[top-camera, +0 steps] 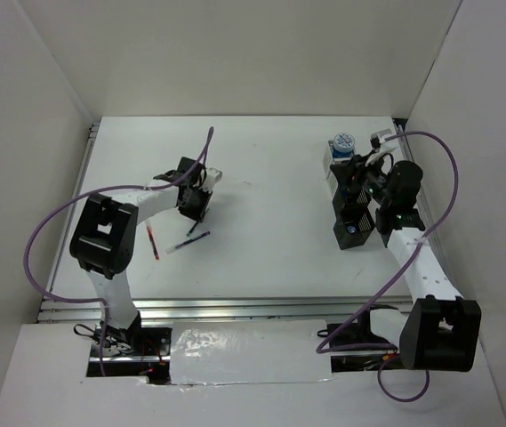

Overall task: Sort the stationery into containers
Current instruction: Pick up the pen from the center of the board.

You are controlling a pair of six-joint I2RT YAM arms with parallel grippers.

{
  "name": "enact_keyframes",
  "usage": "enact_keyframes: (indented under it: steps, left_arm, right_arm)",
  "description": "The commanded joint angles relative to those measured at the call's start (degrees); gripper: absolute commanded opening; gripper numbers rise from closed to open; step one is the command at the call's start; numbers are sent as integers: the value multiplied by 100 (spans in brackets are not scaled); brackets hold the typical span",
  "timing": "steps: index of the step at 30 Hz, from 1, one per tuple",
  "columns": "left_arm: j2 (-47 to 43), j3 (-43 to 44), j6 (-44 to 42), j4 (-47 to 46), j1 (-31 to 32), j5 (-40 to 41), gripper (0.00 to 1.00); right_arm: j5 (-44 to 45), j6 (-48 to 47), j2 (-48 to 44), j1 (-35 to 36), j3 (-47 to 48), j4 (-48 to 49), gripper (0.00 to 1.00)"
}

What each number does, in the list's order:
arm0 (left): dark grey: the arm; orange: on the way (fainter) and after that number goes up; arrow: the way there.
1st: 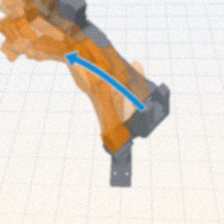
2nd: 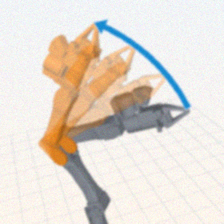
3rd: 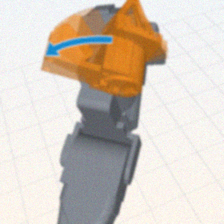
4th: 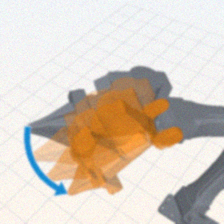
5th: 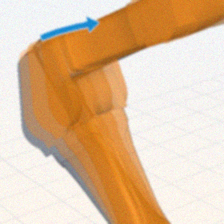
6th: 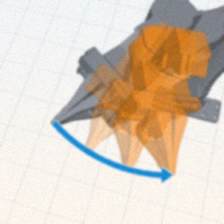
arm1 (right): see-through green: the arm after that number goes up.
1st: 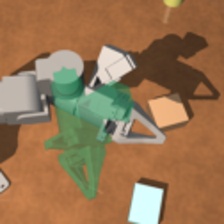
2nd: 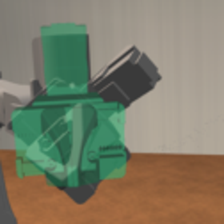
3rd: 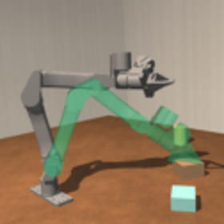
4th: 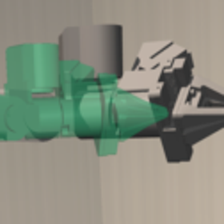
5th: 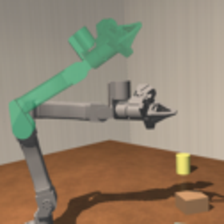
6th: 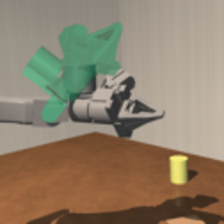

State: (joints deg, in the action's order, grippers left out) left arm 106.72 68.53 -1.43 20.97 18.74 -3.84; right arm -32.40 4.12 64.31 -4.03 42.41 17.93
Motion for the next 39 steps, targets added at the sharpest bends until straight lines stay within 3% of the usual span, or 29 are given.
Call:
enact_keyframes:
  steps: [1, 3, 4, 7, 10, 16, 23, 32, 33, 35, 36, 38, 39]
  left_arm:
    - [-360, 178, 2, -223, -28, -816, 8]
    - [-888, 239, 90, -531, -90, -1398, 7]
    - [-1072, 248, 343, -707, -134, -2079, 7]
    - [-1600, 257, 984, -1445, -3, -3145, 4]
    - [-1891, 266, 1564, -2017, 269, -3675, 4]
    - [-1918, 433, 1946, -2352, 622, -4116, 4]
    - [-1874, 565, 1822, -2211, 868, -4204, 5]
    - [-1821, 618, 1883, -2255, 912, -4152, 5]
    - [-1812, 617, 1936, -2273, 912, -4143, 5]
    - [-1812, 617, 1936, -2273, 912, -4134, 7]
    - [-1812, 617, 1910, -2247, 912, -4099, 14]
    - [-1830, 617, 1866, -2133, 921, -4055, 31]
    - [-1847, 600, 1805, -2115, 912, -4020, 53]
  right_arm:
    - [-537, 343, -25, 104, 583, -158, 48]
    - [-880, 649, 63, 200, 863, -325, 48]
    - [-1204, 773, 168, 253, 952, -369, 50]
    - [-1689, 1275, 423, 586, 1260, -405, 61]
    - [-2164, 1678, 721, 947, 1515, -317, 68]
    - [-2262, 2251, 1188, 1387, 1928, 0, 79]
    - [-2420, 2768, 1777, 1704, 2350, -27, 78]
    - [-2675, 2980, 2067, 1915, 2386, -79, 63]
    - [-2683, 2989, 2068, 1932, 2351, -45, 52]
    - [-2675, 2989, 2059, 1950, 2315, -27, 38]
    - [-2657, 2989, 2050, 1950, 2289, 17, 25]
    - [-2666, 2989, 2006, 1941, 2271, 26, 15]
    - [-2675, 2981, 1997, 1880, 2306, -18, 6]
